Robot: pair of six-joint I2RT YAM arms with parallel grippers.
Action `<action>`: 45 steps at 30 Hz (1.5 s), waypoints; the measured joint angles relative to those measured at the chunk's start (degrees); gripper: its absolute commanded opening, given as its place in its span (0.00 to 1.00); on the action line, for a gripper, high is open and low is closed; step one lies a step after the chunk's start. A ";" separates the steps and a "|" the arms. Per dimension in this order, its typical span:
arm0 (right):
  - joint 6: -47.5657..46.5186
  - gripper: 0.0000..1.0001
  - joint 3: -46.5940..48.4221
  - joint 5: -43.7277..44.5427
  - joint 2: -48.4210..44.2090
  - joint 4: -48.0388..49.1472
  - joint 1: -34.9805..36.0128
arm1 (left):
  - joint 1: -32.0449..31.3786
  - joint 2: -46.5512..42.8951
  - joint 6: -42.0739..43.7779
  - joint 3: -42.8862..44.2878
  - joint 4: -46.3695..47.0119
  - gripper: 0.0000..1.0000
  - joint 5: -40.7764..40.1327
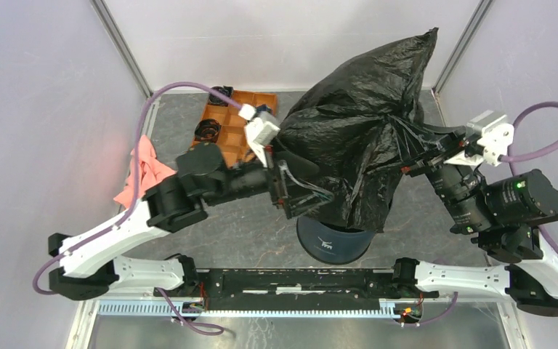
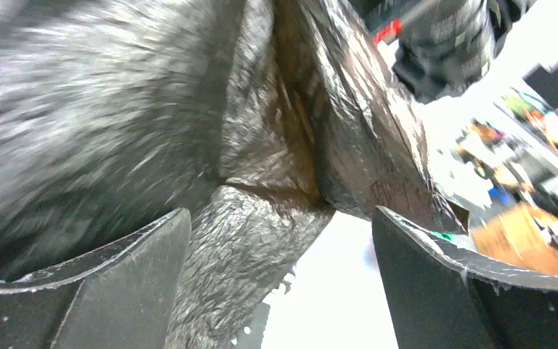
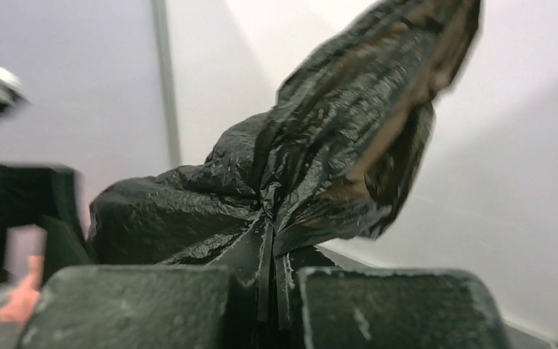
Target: Put the trash bags into the trash bin
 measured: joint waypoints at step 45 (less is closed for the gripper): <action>-2.21 0.01 -12.15 -16.20 -12.20 -9.75 0.00 | 5.22 15.12 1.11 23.26 -15.39 0.77 -25.73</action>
